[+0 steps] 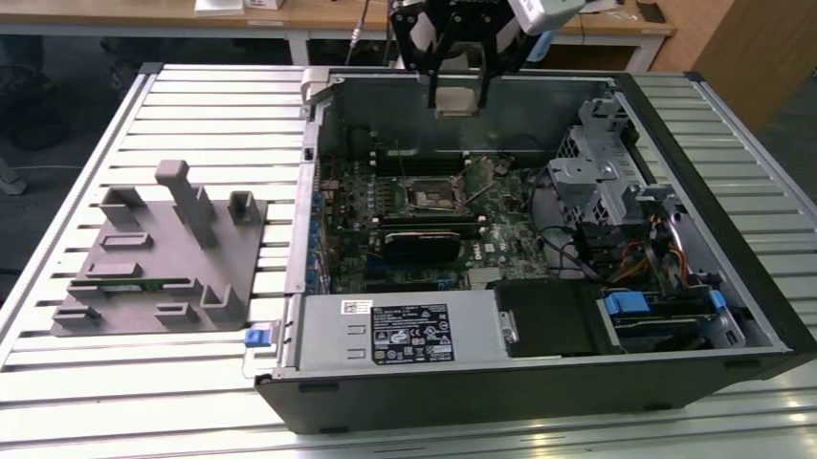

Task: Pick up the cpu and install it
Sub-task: 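Place the cpu into insertion slot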

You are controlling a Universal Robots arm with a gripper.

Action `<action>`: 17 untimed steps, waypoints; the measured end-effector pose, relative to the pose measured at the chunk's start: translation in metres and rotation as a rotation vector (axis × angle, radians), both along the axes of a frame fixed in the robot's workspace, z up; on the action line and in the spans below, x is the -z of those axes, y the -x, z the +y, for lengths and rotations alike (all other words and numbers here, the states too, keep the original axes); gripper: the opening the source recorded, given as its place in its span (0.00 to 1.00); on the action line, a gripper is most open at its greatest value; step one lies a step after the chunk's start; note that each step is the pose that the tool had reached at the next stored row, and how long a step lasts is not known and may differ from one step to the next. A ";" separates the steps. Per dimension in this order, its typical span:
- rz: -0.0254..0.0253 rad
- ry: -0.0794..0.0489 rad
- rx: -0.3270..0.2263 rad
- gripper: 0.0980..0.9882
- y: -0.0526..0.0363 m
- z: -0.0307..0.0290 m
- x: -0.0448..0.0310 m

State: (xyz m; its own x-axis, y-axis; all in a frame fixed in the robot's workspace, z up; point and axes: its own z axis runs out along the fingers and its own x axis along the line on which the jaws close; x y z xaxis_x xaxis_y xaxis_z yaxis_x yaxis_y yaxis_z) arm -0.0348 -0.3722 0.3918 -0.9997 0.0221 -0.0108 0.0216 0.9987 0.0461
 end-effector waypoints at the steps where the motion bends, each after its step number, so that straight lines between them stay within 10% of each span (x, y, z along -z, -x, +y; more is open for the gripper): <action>1: 0.0000 0.000 0.000 0.50 -0.0002 0.0000 0.0000; 17: -0.0001 0.000 0.221 0.50 -0.0003 0.0004 0.0019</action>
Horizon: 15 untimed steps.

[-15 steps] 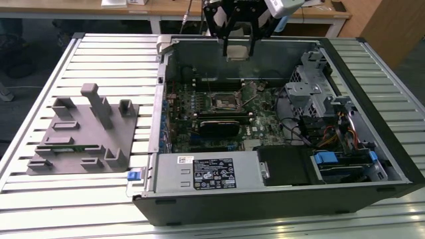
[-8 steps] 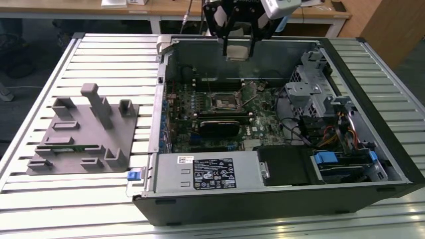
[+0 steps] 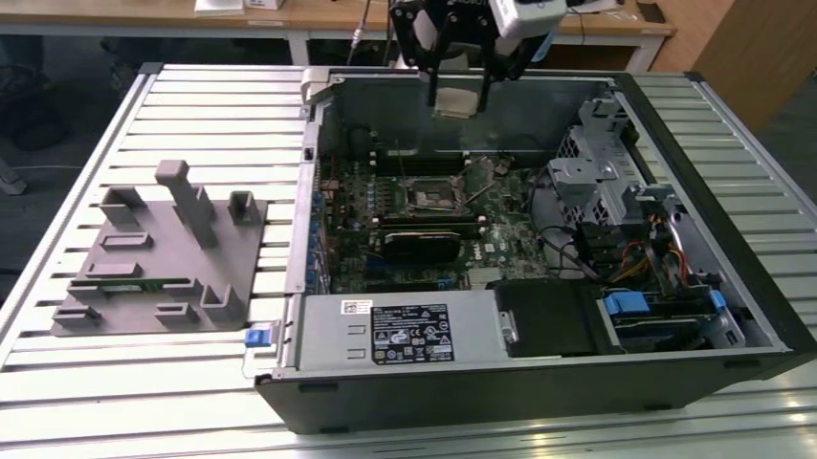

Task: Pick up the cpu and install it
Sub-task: 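Place the cpu into insertion slot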

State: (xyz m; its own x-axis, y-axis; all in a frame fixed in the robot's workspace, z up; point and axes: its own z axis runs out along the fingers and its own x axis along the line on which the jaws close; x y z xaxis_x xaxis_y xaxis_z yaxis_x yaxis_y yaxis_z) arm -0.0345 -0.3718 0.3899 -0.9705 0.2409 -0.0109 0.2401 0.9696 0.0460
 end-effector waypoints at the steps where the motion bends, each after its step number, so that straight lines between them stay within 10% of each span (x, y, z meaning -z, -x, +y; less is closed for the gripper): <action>1: 0.0000 0.000 0.017 0.50 0.0000 0.0000 0.0002; 15: -0.0001 0.000 0.229 0.50 0.0000 0.0003 0.0033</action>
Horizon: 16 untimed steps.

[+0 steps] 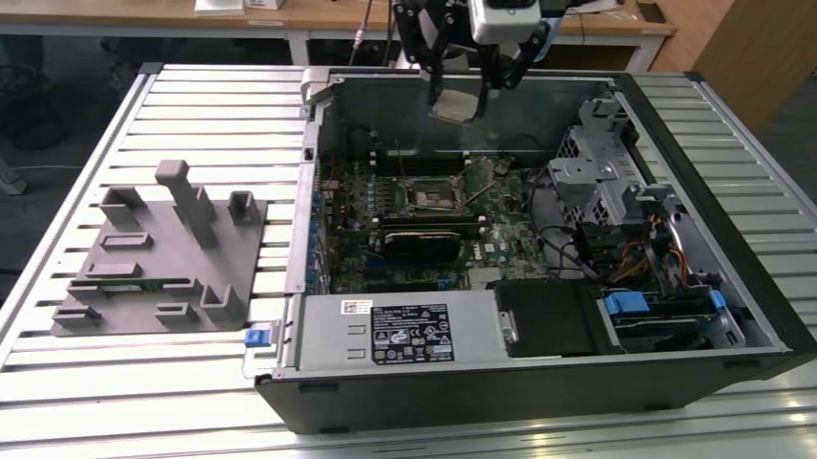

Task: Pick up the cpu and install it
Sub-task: 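Place the cpu into insertion slot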

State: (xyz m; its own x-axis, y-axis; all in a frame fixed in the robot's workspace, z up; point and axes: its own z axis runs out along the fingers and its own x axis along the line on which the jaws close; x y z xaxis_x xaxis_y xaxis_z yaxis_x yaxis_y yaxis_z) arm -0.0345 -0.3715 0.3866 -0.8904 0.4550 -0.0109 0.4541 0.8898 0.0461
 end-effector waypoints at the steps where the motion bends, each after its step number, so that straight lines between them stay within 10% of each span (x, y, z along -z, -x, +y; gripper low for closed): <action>1: 0.0000 0.000 0.015 0.50 0.0000 0.0000 0.0002; 16: -0.0002 0.000 0.231 0.50 0.0000 0.0010 0.0031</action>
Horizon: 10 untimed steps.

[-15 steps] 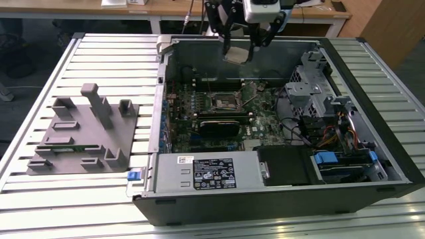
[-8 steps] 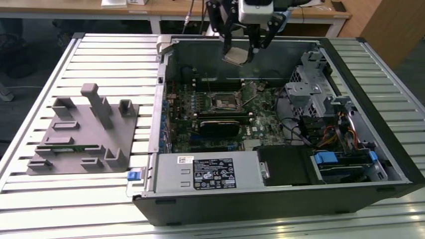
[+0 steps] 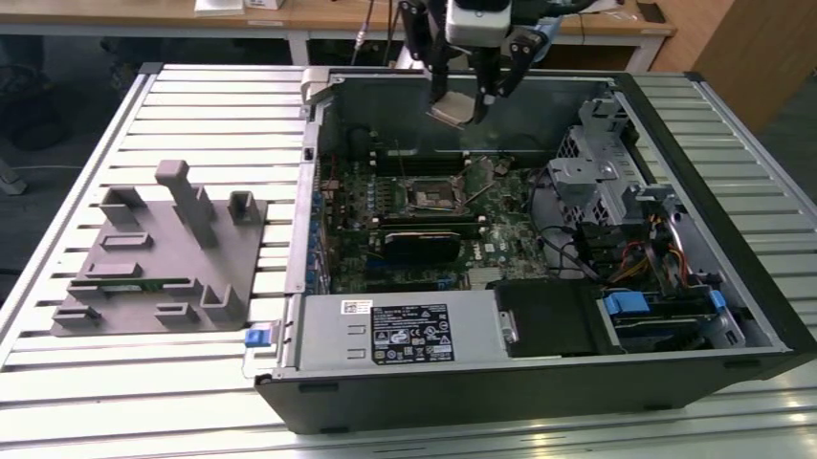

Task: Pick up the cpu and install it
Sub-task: 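Place the cpu into insertion slot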

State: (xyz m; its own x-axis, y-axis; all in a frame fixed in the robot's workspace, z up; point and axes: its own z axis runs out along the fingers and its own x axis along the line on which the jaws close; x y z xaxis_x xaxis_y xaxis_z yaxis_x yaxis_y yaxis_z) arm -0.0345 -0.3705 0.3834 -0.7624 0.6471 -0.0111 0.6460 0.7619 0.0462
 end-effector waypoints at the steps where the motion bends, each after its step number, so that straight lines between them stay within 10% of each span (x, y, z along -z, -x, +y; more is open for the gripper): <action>1: 0.0000 0.000 0.015 0.50 0.0000 0.0001 0.0002; 10: 0.0000 0.000 0.149 0.50 0.0000 0.0006 0.0018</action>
